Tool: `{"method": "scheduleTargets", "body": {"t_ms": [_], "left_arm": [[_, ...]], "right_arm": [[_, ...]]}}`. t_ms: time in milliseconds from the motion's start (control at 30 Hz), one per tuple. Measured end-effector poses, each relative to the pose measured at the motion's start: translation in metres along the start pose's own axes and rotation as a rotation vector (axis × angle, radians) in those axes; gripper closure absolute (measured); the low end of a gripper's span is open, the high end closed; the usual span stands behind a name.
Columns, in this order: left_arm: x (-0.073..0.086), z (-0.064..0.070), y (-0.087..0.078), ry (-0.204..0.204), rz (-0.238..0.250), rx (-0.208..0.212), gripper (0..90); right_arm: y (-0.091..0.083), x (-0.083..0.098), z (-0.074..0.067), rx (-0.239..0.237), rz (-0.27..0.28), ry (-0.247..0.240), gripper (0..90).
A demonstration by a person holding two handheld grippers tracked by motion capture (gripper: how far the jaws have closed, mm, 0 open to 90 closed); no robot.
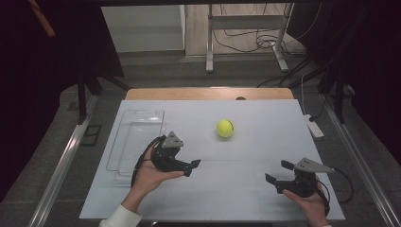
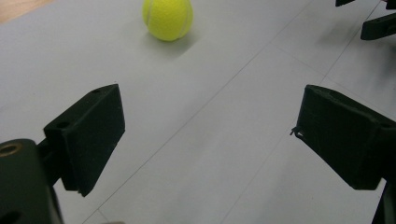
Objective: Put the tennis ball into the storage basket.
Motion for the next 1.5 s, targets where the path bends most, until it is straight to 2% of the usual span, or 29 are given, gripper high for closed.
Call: {"method": "scheduleTargets", "body": {"t_ms": [667, 867, 1033, 1300, 1500], "left_arm": [[-0.009, 0.002, 0.016, -0.013, -0.033, 0.005, 8.6], [-0.012, 0.006, 0.023, -0.003, -0.042, 0.017, 8.6], [-0.017, 0.009, 0.033, -0.001, -0.056, 0.035, 8.6], [-0.028, 0.009, 0.039, 0.01, -0.071, 0.044, 8.6], [-0.036, 0.005, 0.045, -0.005, -0.075, 0.06, 8.6]], "right_arm": [[-0.001, 0.0, 0.002, 0.006, 0.007, 0.007, 10.9], [-0.002, 0.0, 0.002, 0.006, 0.009, 0.006, 10.8], [-0.003, 0.0, 0.002, 0.004, 0.013, 0.009, 10.9], [-0.003, 0.0, 0.003, 0.003, 0.014, 0.014, 10.9], [-0.003, 0.001, 0.003, 0.004, 0.015, 0.014, 10.9]]}}
Point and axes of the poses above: each handheld gripper's, and its own axes: y roughly forward along the jaws, x roughly out of its underside, z roughly to its right, the point moved 2 cm from there along y, roughly forward along the jaws, and after that the axes turned 6 degrees about z, right-handed, at the moved point
